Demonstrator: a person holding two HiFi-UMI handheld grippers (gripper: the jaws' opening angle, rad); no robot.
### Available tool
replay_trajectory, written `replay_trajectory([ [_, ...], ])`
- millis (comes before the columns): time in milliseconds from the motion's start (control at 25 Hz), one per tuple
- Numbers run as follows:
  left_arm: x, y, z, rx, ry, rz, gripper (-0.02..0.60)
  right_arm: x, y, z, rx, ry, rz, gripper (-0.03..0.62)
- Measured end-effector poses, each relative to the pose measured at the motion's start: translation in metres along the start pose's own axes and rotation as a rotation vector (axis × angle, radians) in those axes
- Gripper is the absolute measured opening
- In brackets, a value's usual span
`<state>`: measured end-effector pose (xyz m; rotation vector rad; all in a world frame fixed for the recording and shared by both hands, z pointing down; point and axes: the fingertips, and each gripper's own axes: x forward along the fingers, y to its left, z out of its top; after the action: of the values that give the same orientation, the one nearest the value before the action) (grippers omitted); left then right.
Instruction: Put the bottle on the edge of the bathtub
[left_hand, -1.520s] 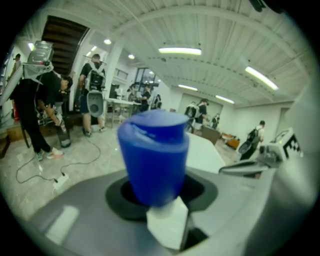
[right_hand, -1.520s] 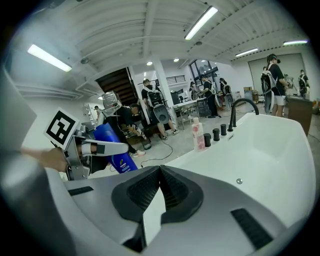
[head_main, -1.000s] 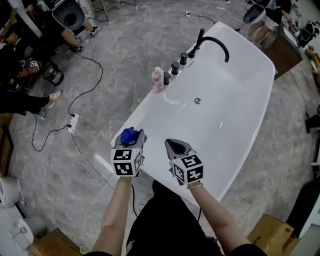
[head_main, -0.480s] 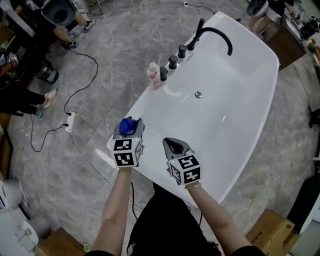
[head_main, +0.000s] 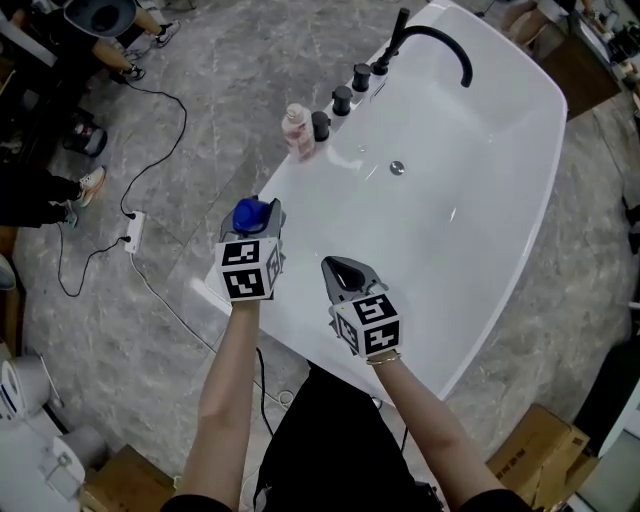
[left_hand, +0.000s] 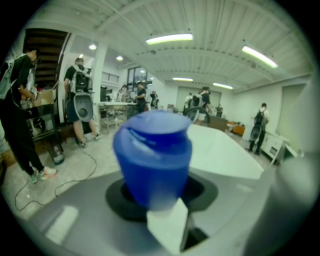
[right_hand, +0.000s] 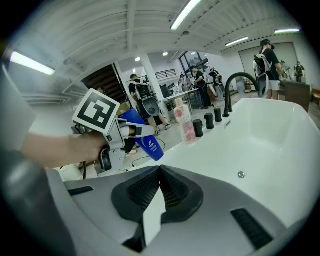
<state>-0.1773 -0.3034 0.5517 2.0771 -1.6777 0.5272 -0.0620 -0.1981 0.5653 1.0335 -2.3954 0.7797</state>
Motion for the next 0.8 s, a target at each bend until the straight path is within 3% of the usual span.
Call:
replay_trajectory([
  [800, 0.092, 0.009, 0.016, 0.087, -0.008, -0.007, 0.15, 0.025, -0.022, -0.015, 0.073, 0.005, -0.011, 0.004],
])
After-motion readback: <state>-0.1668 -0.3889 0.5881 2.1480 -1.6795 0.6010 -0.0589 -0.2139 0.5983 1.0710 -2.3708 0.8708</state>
